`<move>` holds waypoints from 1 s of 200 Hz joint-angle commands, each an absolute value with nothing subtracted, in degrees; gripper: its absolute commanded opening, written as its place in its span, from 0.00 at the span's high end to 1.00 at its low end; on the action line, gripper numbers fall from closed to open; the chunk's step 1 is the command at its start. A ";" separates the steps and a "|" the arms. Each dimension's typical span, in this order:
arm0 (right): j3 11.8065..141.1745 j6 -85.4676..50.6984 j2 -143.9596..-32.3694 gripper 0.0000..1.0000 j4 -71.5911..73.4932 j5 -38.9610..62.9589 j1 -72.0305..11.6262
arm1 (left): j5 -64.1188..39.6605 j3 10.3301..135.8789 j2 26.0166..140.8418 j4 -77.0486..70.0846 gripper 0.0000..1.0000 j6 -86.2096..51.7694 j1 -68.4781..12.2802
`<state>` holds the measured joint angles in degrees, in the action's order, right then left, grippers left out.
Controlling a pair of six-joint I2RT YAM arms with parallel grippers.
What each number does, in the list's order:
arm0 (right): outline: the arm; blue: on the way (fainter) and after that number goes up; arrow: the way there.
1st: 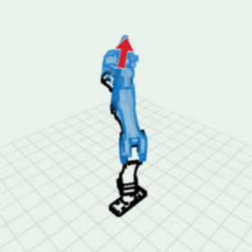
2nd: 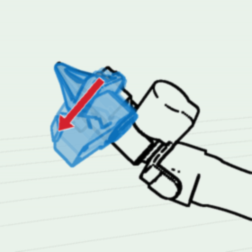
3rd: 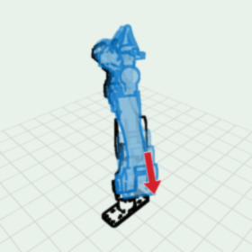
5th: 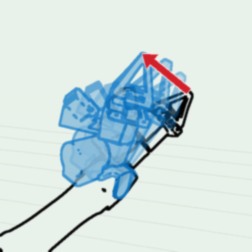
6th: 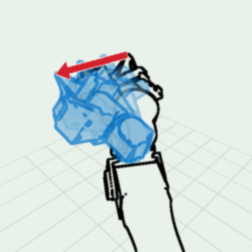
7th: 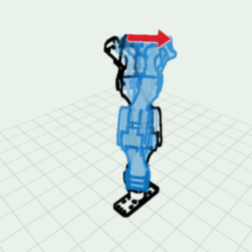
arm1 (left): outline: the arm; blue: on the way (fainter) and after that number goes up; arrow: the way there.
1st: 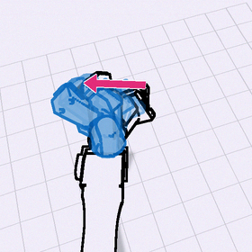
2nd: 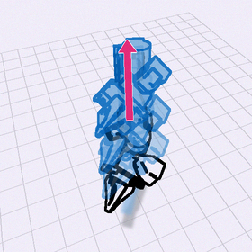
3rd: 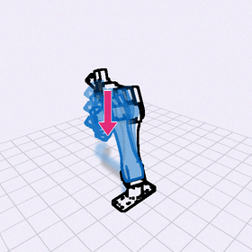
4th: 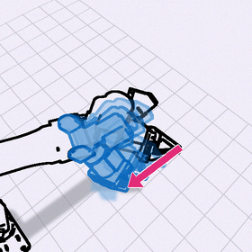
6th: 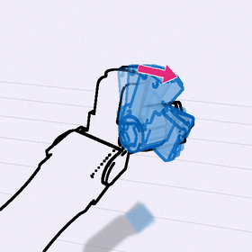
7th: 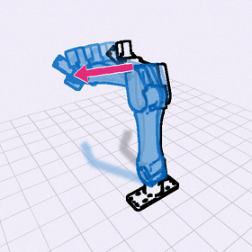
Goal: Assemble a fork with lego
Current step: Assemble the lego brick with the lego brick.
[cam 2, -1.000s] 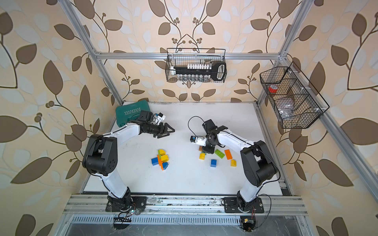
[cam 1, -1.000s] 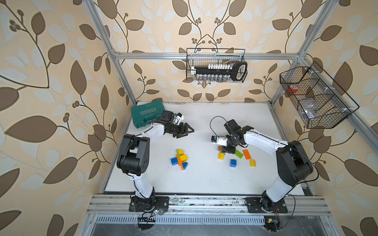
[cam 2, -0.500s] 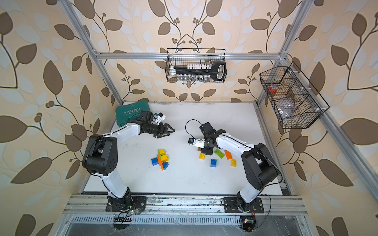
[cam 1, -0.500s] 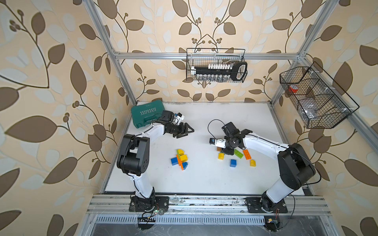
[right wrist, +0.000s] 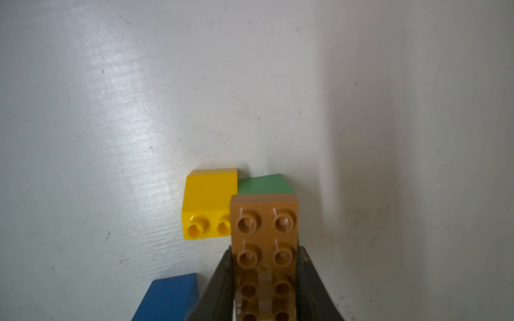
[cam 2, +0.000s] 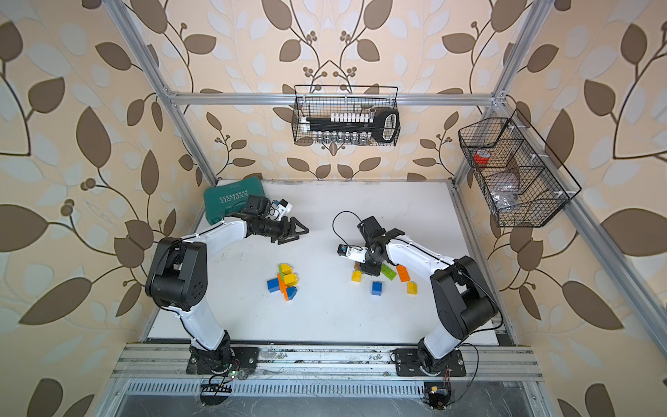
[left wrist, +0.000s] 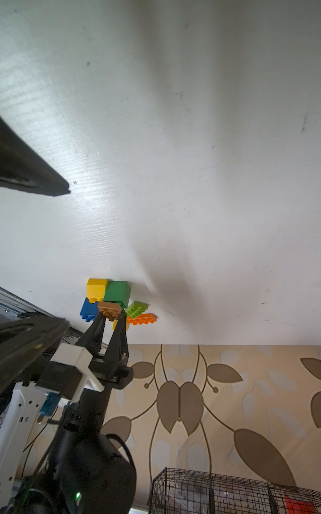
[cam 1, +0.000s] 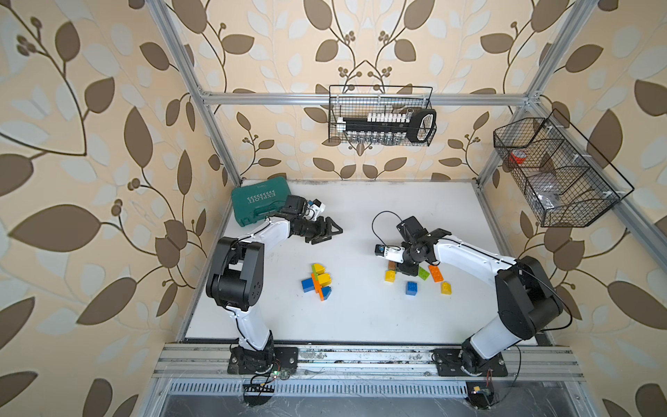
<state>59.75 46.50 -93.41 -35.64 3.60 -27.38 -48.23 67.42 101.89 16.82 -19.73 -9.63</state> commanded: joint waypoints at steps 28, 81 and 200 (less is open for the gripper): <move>62.47 46.05 -98.10 0.73 -41.45 1.72 -28.91 | -50.36 68.55 100.04 15.73 0.29 -20.10 -9.05; 62.78 46.00 -101.72 0.73 -46.93 3.83 -28.83 | -50.62 68.68 100.21 15.69 0.29 -20.12 -9.06; 68.28 44.87 -108.98 0.73 -45.37 5.87 -29.21 | -50.71 68.66 100.64 16.05 0.29 -19.78 -9.10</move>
